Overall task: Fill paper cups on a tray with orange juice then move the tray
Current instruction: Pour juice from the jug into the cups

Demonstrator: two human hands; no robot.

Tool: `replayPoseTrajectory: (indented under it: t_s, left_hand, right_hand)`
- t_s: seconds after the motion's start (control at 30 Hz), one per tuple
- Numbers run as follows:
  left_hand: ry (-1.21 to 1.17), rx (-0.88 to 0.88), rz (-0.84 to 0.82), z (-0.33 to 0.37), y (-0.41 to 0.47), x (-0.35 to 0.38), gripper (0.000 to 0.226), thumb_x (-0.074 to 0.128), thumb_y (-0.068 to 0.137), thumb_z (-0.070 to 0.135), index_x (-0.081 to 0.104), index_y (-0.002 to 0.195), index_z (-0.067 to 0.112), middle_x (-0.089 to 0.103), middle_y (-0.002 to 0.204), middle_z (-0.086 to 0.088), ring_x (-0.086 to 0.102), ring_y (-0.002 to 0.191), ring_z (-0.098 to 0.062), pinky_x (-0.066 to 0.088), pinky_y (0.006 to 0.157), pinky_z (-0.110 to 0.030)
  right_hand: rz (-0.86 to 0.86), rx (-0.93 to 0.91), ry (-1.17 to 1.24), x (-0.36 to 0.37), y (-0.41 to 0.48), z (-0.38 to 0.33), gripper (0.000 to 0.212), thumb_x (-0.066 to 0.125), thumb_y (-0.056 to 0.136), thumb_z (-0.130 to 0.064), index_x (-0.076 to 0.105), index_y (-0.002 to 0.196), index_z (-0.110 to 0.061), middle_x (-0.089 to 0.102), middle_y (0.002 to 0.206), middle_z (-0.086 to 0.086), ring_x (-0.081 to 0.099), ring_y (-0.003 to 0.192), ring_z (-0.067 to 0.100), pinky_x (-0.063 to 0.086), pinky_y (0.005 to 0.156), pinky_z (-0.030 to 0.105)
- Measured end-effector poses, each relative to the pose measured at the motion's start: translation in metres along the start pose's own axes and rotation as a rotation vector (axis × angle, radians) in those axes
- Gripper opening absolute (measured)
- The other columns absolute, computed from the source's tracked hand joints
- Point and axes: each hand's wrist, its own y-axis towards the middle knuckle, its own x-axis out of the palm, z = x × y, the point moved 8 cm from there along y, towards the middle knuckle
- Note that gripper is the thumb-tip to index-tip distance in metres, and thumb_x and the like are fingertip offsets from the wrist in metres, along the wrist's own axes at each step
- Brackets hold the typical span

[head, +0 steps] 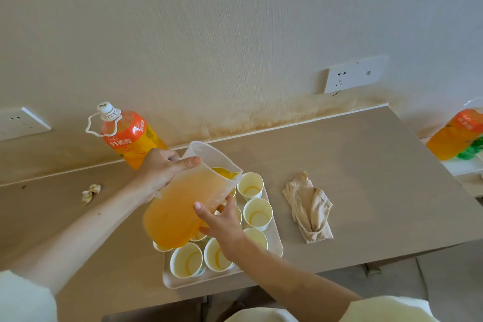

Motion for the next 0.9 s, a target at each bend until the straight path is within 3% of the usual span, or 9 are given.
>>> replayPoseTrajectory:
  t_s: [0.23,0.43,0.63,0.8,0.9]
  left_hand:
    - [0.055,0.003,-0.008,0.004,0.001,0.003,0.051,0.077,0.061,0.046,0.039,0.056,0.012,0.034,0.037,0.004,0.027,0.031,-0.007,0.025,0.038,-0.021]
    - [0.066,0.000,-0.023,0.004,0.000,0.005,0.050,0.076,0.058,0.047,0.041,0.058,0.011,0.034,0.038,0.005,0.028,0.031,-0.005,0.025,0.037,-0.019]
    - [0.082,-0.006,-0.025,0.004,0.001,0.005,0.058,0.078,0.052,0.056,0.039,0.055,0.013,0.033,0.035,0.007,0.027,0.031,-0.005,0.024,0.038,-0.021]
    - [0.085,-0.012,-0.018,0.003,0.001,0.004,0.055,0.076,0.055,0.052,0.037,0.054,0.014,0.032,0.035,0.006,0.026,0.031,-0.006,0.023,0.042,-0.021]
    - [0.076,-0.016,-0.018,0.004,0.002,0.004,0.056,0.076,0.054,0.054,0.036,0.053,0.015,0.031,0.036,0.006,0.025,0.032,-0.007,0.021,0.040,-0.021]
  right_hand:
    - [-0.018,0.019,0.031,0.001,0.002,0.004,0.071,0.076,0.081,-0.025,0.029,0.134,-0.027,0.054,0.115,-0.009,0.057,0.106,0.011,0.055,0.088,0.040]
    - [-0.025,0.014,0.060,0.001,0.002,0.006,0.070,0.076,0.080,-0.025,0.030,0.133,-0.028,0.053,0.117,-0.009,0.054,0.115,0.018,0.056,0.075,0.029]
    - [-0.023,0.032,0.060,0.001,0.005,0.010,0.088,0.079,0.061,-0.042,0.030,0.133,-0.029,0.052,0.127,-0.002,0.050,0.125,0.023,0.056,0.084,0.037]
    - [-0.026,0.033,0.079,0.001,0.007,0.012,0.084,0.080,0.068,-0.037,0.031,0.135,-0.028,0.053,0.123,-0.005,0.051,0.123,0.023,0.056,0.079,0.033]
    - [-0.032,0.035,0.096,0.002,0.008,0.013,0.086,0.085,0.066,-0.037,0.032,0.134,-0.029,0.054,0.124,-0.004,0.053,0.122,0.023,0.056,0.084,0.039]
